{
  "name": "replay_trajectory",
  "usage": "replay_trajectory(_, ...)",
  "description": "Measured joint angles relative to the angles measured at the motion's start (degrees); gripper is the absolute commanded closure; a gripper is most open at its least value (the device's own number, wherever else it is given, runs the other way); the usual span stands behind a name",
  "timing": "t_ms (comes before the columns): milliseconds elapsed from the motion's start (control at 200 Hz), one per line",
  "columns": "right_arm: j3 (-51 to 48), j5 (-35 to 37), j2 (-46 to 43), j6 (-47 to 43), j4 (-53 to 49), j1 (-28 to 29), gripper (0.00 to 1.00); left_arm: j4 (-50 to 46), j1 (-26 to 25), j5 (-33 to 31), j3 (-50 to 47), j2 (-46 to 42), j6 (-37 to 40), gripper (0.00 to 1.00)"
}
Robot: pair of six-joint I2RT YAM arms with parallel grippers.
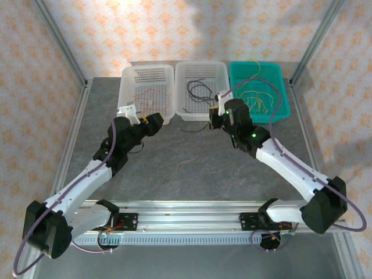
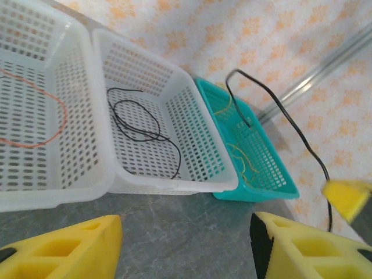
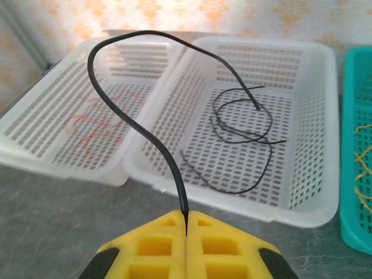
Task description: Untangle the cables
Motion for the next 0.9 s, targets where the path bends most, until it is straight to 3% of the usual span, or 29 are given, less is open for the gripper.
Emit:
replay_trajectory(225,9.5,-0.2,14.3,2.4,1.4,-5.9,1.00,2.2,-1.5,0.0,4.9,9.0,2.0,0.39)
replay_trajectory(511,29.0,-0.7,35.2,3.0,-0.9,-11.2,1.00,4.0,-2.6,0.0,12.8,18.1,3.1,0.40)
replay_trajectory(716,40.4,-2.5,45.2,2.4,-5.8,-11.3,0.67,3.7,-5.0,0.0,17.2,22.4,4.1,0.39)
replay_trajectory(901,39.9,-4.3,44.5,2.2,-6.7,-13.0,0.65,3.7,-7.6,0.0,19.3,25.1,5.3,0.38)
